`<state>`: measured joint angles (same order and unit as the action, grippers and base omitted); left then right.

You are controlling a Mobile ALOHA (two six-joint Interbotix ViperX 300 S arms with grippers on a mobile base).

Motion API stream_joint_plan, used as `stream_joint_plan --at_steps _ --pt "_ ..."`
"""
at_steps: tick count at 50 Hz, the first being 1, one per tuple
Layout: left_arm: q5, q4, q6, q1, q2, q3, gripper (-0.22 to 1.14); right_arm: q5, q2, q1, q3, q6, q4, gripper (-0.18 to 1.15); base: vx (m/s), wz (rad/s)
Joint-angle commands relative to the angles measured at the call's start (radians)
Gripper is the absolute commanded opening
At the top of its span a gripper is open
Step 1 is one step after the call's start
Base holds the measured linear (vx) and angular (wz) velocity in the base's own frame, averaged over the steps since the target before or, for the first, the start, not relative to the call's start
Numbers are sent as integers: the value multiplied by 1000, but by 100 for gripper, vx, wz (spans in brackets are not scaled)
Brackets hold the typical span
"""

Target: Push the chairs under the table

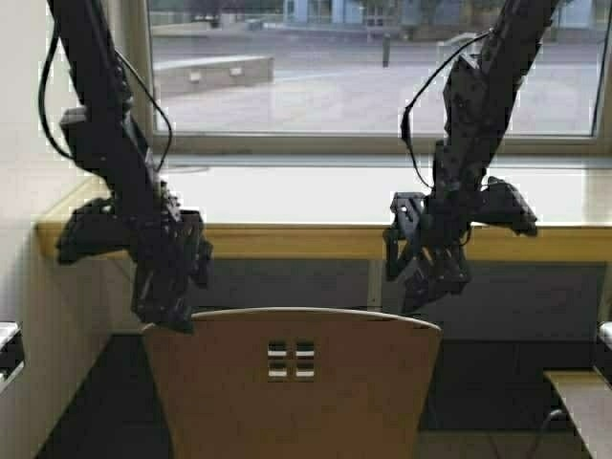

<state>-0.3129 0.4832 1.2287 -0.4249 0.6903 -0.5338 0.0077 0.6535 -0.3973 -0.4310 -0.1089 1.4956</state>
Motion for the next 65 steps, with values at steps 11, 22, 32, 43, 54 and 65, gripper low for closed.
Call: stream_joint_plan --at_steps 11,22,32,43,54,65 --pt "5 2 -5 12 78 143 99 17 84 48 101 3 2 90 0 0" --pt "9 12 -5 20 143 181 99 18 156 49 170 3 2 90 0 0" --pt "9 12 -5 41 186 201 99 18 222 51 242 3 2 90 0 0" --pt "9 12 -5 55 236 245 99 29 299 52 321 5 2 89 1 1" --pt "9 11 -5 61 287 296 98 71 385 52 402 6 2 89 1 0" --pt "18 11 -6 71 298 321 74 72 402 51 423 9 0 65 0 0"
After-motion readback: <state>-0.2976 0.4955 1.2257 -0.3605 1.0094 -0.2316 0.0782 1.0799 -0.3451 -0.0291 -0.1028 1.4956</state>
